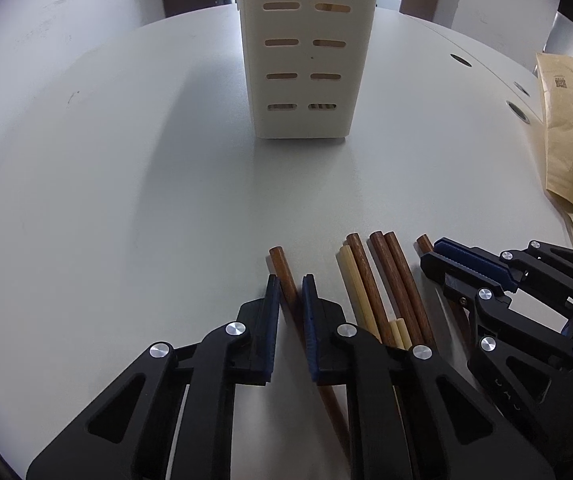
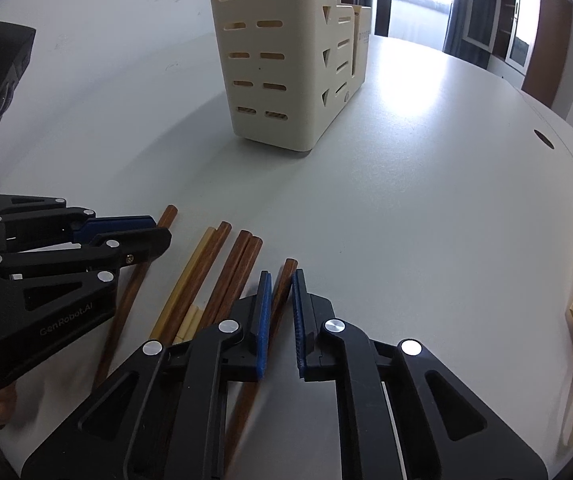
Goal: Organize utensils
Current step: 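Return the right gripper to the chopsticks and pinch a brown chopstick, then carry the brown chopstick upright with the right gripper above the holder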
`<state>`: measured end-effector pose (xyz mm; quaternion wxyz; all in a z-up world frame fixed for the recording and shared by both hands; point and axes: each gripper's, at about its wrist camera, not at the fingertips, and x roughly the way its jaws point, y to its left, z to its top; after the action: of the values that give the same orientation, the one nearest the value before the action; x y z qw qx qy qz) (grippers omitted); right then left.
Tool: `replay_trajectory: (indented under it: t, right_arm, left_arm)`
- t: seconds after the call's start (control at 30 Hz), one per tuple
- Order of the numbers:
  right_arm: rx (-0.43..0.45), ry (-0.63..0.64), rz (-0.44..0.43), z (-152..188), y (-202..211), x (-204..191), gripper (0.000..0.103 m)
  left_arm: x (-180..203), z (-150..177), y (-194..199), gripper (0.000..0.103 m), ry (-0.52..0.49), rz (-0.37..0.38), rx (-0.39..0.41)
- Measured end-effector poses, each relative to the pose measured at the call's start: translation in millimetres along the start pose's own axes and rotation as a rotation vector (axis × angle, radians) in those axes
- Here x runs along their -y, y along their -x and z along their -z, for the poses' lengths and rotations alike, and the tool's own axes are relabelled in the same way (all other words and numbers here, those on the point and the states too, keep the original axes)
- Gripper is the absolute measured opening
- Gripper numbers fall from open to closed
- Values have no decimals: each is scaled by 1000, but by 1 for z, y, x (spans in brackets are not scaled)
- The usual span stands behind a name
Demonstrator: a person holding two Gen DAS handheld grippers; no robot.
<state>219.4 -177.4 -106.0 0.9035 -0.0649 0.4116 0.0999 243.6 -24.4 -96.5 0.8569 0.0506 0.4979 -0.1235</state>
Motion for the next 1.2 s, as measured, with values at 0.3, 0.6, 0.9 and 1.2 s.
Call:
replay_trajectory:
  t: [0.3, 0.6, 0.9, 1.2]
  right_arm:
    - [114, -60, -90, -4, 25, 12, 7]
    - [307, -70, -144, -15, 92, 20, 7]
    - [497, -51, -161, -22, 147, 17, 7]
    - [609, -17, -149, -36, 193, 11, 7]
  left_arm:
    - [-8, 6, 15, 7, 24, 30, 51]
    - [-7, 7, 72, 7, 41, -30, 217]
    - [-6, 6, 129, 7, 32, -27, 342]
    - [-9, -8, 200, 7, 19, -11, 507]
